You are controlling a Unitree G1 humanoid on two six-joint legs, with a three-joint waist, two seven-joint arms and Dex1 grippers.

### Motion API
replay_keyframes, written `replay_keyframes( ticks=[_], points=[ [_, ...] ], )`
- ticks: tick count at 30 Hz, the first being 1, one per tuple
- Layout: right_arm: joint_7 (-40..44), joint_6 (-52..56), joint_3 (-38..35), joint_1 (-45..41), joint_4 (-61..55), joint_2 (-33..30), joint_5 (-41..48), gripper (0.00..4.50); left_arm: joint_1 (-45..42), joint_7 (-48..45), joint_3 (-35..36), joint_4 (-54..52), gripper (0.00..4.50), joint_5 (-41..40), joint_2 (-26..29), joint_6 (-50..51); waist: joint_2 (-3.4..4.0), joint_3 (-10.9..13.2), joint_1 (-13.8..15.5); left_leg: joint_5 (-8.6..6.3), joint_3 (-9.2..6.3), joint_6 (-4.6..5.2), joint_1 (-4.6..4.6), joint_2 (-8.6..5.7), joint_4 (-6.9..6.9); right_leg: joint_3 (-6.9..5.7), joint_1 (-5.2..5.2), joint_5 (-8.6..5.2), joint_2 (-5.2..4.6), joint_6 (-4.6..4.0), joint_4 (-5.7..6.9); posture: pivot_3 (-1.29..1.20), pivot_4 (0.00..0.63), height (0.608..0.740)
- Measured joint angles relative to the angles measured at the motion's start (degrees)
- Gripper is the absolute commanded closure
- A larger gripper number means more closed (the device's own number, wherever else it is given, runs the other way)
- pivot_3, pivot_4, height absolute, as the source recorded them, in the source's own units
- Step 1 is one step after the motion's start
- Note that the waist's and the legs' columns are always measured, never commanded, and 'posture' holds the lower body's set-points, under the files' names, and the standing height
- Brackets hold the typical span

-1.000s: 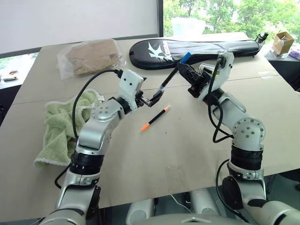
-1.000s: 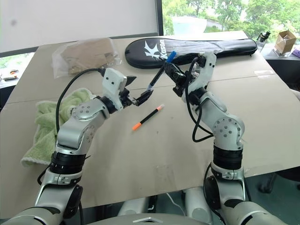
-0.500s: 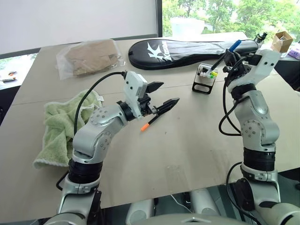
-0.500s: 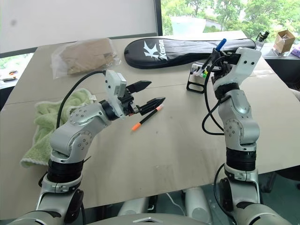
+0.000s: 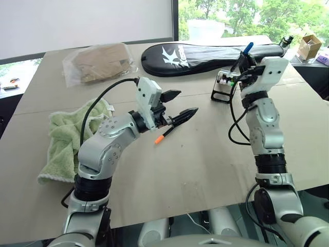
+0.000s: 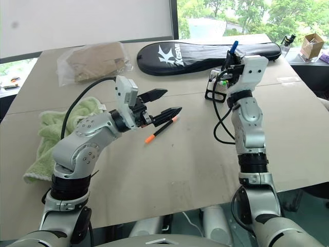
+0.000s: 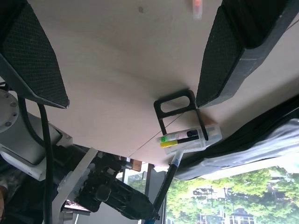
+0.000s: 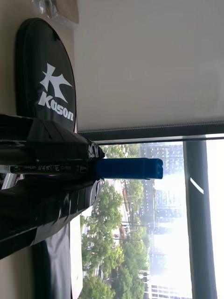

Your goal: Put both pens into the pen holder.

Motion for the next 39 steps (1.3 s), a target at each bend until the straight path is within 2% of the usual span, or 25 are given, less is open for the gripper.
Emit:
replay_keyframes(
  ticks=[8,10,12,18,21,24,27,29,31,34,37,39],
  points=[
    [1.76,-13.23,1.44,-2.62,14.14,-0.9,-6.34,4.48,1.15,0.76,0.39,-1.82,0.0,-0.04,0.87,0.01,0.0,0.0,-0.07,0.02,0.01,-0.03,0.03,0.0,0.0,0.02,0.01,0.0,0.0,-0.01,0.02,0.0,0.15,0.74],
    [2.54,-17.27,2.14,-3.63,18.17,-1.43,-7.73,3.61,1.8,0.69,0.49,-1.89,0.0,0.04,1.6,-0.04,0.0,0.0,-0.18,0.02,0.01,-0.04,0.04,0.0,0.0,0.03,0.01,0.0,0.0,-0.01,0.03,0.0,0.15,0.74],
    [3.24,-19.27,2.39,-4.32,21.12,-1.46,-8.26,2.96,2.66,0.38,0.48,-1.89,0.0,0.16,2.33,-0.09,-0.01,-0.01,-0.51,0.03,0.0,-0.04,0.04,0.0,-0.01,0.03,0.02,0.0,0.0,-0.01,0.02,0.0,0.15,0.74],
    [4.25,-21.38,2.37,-4.3,24.06,-2.28,-8.7,0.04,4.6,-0.76,0.51,-1.88,0.0,0.66,5.57,-0.14,-0.01,0.0,-0.93,0.03,0.0,-0.05,0.02,0.01,-0.01,0.04,0.01,0.0,-0.02,-0.01,0.01,0.0,0.15,0.74],
    [4.21,-20.33,2.28,-3.23,21.6,-2.91,-8.62,0.04,5.41,-0.77,0.52,-1.78,0.0,1.95,7.65,-0.11,-0.01,0.0,-1.01,0.03,-0.03,-0.05,0.03,0.01,-0.03,0.02,0.01,0.0,-0.02,-0.01,0.02,0.0,0.15,0.74],
    [6.22,-14.64,2.53,0.92,12.97,-3.17,-6.95,0.04,6.64,-0.54,0.35,-1.79,0.0,3.4,9.91,1.0,0.0,0.0,-0.98,0.01,-0.07,-0.03,0.02,0.04,-0.04,-0.01,0.0,0.0,-0.02,-0.01,0.04,0.0,0.15,0.74],
    [10.36,-1.54,4.14,8.46,-3.02,-5.87,-2.62,0.04,6.83,0.01,-0.15,-1.8,0.0,4.4,14.37,6.5,0.0,0.0,-0.69,-0.1,-0.19,0.17,-0.04,0.04,-0.03,-0.11,-0.02,-0.01,-0.03,0.0,0.05,0.0,0.15,0.74],
    [14.63,10.36,5.91,15.12,-16.72,-10.47,2.58,0.04,6.05,-0.42,-1.28,-1.61,0.0,4.52,18.12,12.15,0.01,0.0,-0.46,-0.12,-0.19,0.21,-0.05,0.02,-0.02,-0.14,-0.01,-0.02,-0.04,0.02,0.03,0.0,0.15,0.74],
    [17.89,20.71,7.8,19.26,-27.21,-14.71,6.99,0.04,5.31,-0.75,-4.49,-0.51,0.0,6.21,20.42,14.91,0.0,0.0,-0.39,-0.13,-0.17,0.22,0.02,0.0,-0.01,-0.12,0.06,-0.03,-0.04,0.03,0.03,0.0,0.15,0.74],
    [17.43,37.11,8.96,22.0,-39.19,-18.78,11.65,0.04,4.29,-1.76,-12.14,2.93,0.0,10.81,21.61,15.56,-0.04,0.0,-0.49,-0.13,-0.12,0.23,0.28,0.0,-0.01,-0.1,0.29,-0.07,0.01,0.04,0.01,0.0,0.15,0.74],
    [15.66,46.67,7.3,22.16,-42.58,-17.04,18.2,0.0,2.17,-2.87,-15.77,4.62,0.84,13.83,21.67,14.65,-0.11,-0.01,-0.3,-0.14,-0.17,0.23,0.72,0.04,-0.02,-0.15,0.74,-0.35,0.05,0.0,-0.01,0.0,0.15,0.74],
    [13.97,51.16,6.76,22.03,-42.96,-15.99,20.47,0.0,0.93,-3.55,-17.64,5.3,1.71,15.18,20.85,13.59,-0.11,-0.02,0.12,-0.14,-0.16,0.23,0.81,0.05,-0.01,-0.13,0.86,-0.37,0.04,0.03,-0.06,0.0,0.15,0.74]
  ],
)
